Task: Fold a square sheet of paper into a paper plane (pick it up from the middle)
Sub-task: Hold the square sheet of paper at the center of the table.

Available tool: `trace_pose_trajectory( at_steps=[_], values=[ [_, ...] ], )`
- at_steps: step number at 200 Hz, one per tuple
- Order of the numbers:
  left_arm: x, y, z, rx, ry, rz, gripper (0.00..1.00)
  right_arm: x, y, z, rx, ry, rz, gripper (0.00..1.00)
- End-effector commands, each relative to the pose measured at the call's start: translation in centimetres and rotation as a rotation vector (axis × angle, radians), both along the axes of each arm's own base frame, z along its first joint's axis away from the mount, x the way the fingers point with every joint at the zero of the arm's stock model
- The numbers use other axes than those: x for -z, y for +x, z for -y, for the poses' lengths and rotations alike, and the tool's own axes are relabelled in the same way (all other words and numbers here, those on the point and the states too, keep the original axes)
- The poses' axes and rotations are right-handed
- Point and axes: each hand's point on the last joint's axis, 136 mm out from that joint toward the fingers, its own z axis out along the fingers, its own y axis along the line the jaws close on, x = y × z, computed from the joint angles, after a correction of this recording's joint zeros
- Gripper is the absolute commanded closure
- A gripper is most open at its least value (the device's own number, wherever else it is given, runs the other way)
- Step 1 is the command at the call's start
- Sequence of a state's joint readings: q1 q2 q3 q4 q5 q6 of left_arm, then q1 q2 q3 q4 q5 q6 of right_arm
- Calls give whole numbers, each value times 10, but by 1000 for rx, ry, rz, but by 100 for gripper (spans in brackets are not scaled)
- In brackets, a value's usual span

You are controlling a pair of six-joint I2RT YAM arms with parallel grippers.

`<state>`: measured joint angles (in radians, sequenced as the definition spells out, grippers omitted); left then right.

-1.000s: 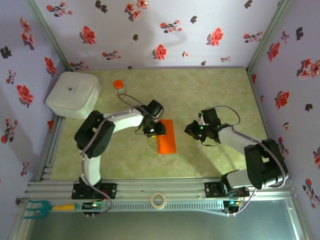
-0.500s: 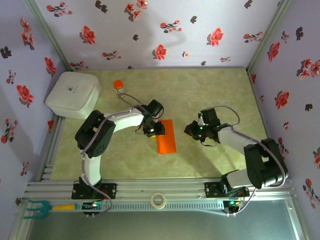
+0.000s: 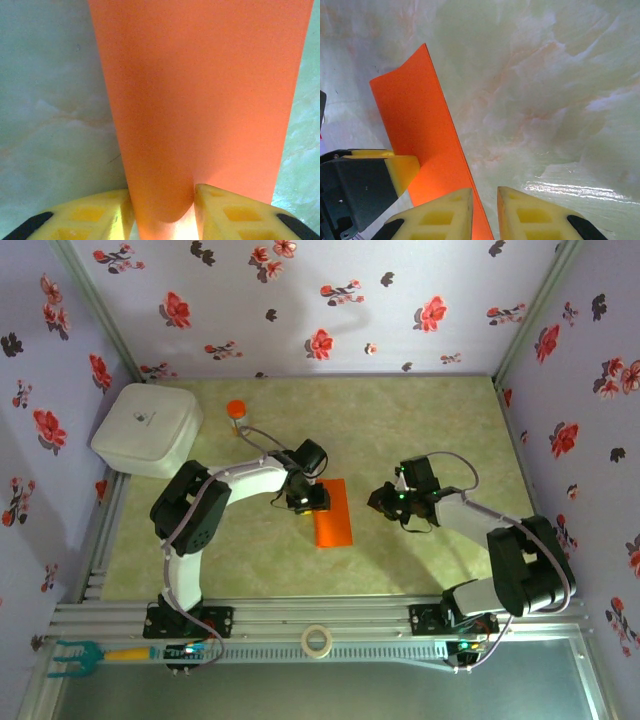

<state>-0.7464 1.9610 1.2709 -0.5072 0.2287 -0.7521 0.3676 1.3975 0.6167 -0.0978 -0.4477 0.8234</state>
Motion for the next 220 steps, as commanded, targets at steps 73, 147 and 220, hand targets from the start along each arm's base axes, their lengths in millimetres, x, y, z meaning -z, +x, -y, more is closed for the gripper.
trace_pose_trajectory(
  at_steps=[73, 147, 220],
  values=[
    [51, 6, -51, -21, 246, -3, 61, -10, 7, -9, -6, 30, 15, 79],
    [52, 6, -51, -21, 244, -6, 60, -9, 7, -17, -34, 54, 8, 79],
    [52, 8, -50, -46, 240, -6, 58, -4, 4, -28, -78, 51, -7, 79]
  ],
)
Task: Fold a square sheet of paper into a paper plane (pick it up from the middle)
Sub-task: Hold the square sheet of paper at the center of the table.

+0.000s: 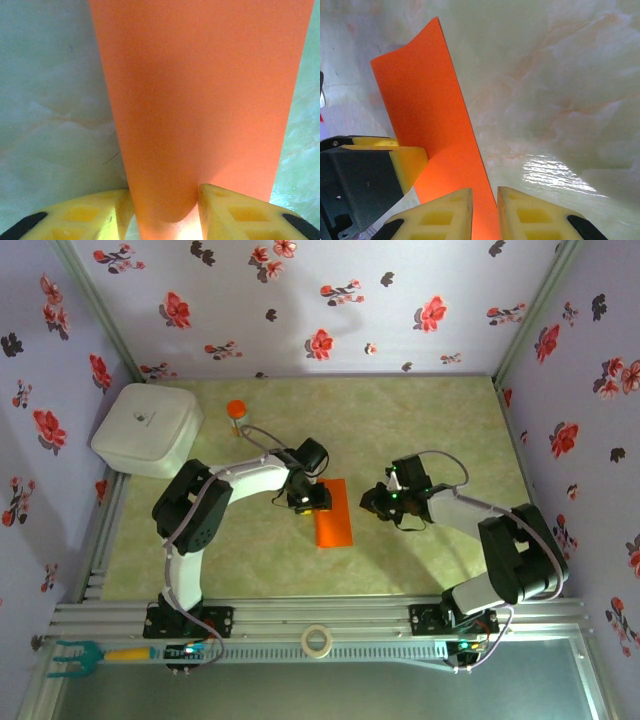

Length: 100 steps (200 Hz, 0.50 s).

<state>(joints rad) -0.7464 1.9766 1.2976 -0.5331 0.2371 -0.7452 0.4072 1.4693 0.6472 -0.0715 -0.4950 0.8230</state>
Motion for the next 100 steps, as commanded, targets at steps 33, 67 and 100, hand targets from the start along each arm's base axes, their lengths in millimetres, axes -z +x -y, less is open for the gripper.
trace_pose_trajectory(
  at_steps=[33, 67, 100],
  values=[
    [54, 8, -53, -59, 237, 10, 58, -8, 6, -6, -10, 16, 17, 79],
    [57, 8, -55, -68, 247, 8, 59, -10, 6, -7, -13, 19, 19, 79],
    [56, 9, -57, -89, 250, 24, 60, -10, 5, -7, -14, 17, 19, 79]
  ],
)
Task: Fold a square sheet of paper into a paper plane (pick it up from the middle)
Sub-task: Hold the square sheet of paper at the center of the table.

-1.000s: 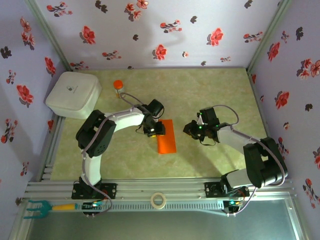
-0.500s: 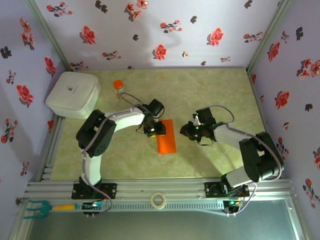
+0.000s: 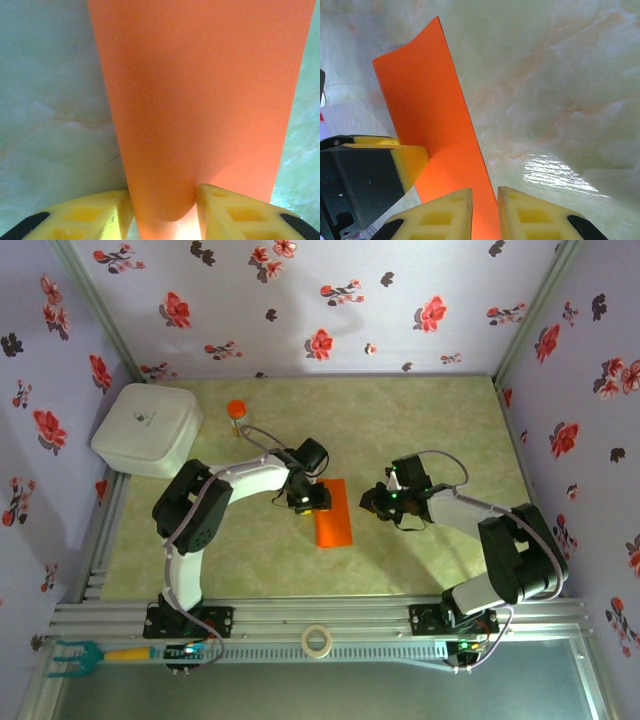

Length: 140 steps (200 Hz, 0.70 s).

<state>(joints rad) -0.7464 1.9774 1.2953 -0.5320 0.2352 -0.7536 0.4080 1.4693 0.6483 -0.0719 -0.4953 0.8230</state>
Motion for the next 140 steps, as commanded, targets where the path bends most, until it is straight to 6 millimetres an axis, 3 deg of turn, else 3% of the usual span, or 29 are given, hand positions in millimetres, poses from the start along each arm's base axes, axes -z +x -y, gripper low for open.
trace_pose_trajectory(
  at_steps=[1, 140],
  values=[
    [56, 9, -57, -81, 248, 25, 60, -9, 5, -7, -13, 16, 18, 79],
    [64, 6, -62, -90, 275, 8, 60, -9, 5, -7, -13, 16, 15, 79]
  ],
)
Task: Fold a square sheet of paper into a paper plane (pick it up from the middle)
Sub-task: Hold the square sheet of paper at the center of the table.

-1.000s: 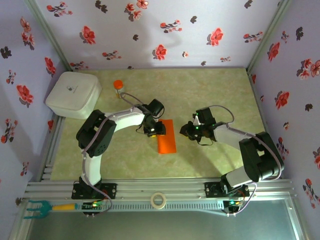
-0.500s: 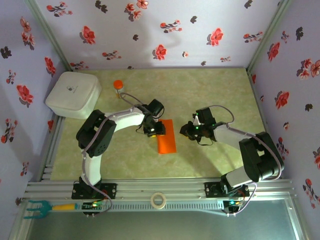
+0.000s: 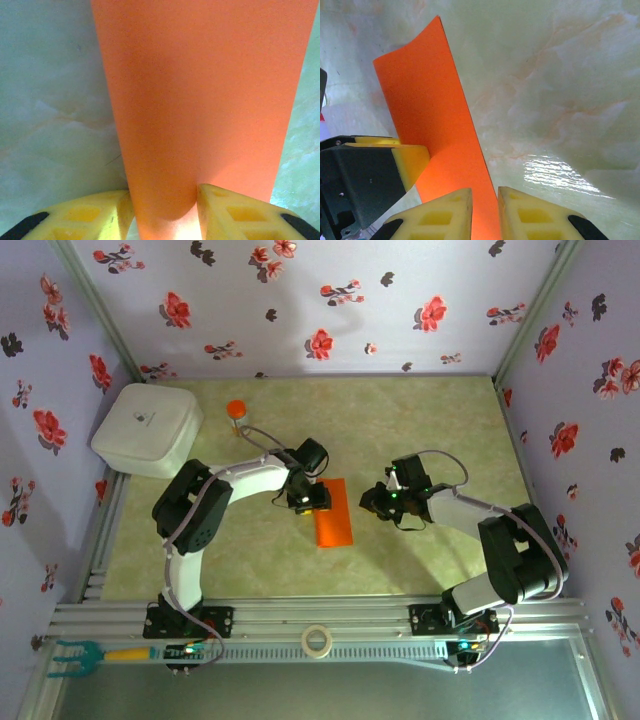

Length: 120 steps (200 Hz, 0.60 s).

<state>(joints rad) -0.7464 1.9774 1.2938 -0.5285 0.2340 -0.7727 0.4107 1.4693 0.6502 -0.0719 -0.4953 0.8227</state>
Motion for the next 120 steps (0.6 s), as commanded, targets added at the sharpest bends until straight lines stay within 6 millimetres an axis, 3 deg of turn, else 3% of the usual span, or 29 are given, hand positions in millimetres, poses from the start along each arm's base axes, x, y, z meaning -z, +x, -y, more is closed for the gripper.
trace_pose_trajectory(
  at_steps=[1, 87, 120],
  values=[
    [64, 6, -62, -71, 276, 9, 60, -8, 5, -6, -10, 15, 13, 79],
    [65, 5, -59, -50, 266, 5, 59, -5, 4, -18, -54, 14, 15, 82],
    [66, 5, -60, -31, 272, 7, 58, -3, 5, -14, -46, -12, 18, 81]
  ],
)
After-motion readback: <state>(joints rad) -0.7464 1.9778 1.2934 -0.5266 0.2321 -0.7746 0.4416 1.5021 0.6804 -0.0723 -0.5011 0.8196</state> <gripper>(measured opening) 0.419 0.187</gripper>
